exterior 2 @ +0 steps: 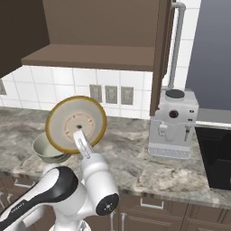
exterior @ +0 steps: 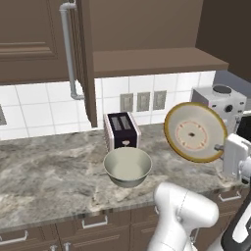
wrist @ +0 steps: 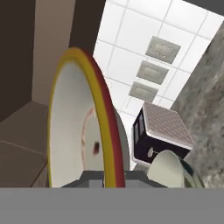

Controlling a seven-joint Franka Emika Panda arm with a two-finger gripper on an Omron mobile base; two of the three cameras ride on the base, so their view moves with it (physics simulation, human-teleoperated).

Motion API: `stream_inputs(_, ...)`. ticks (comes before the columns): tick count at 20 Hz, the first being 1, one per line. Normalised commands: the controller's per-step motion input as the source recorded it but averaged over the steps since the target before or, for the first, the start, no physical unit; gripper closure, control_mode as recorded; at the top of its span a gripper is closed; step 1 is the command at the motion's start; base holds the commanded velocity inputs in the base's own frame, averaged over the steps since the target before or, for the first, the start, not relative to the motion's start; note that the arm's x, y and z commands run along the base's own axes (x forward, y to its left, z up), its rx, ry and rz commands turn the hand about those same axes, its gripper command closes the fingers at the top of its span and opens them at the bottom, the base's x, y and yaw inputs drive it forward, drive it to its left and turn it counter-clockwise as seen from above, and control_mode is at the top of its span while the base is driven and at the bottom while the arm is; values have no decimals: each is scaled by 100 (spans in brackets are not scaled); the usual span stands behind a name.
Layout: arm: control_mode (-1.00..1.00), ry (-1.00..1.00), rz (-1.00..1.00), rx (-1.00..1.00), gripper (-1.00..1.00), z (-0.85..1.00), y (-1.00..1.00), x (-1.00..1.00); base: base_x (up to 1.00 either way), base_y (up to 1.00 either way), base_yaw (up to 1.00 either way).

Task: Open the cabinet. Pick the bowls from the counter and place them in the cabinet. Then close the cabinet.

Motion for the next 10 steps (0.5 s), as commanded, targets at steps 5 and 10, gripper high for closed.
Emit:
stream_inputs(5,-100,-11,0,0,100,80,0,-39,0,0,0)
stream_inputs(10,-100,-11,-2,0,100,69,0,-13,0,0,0)
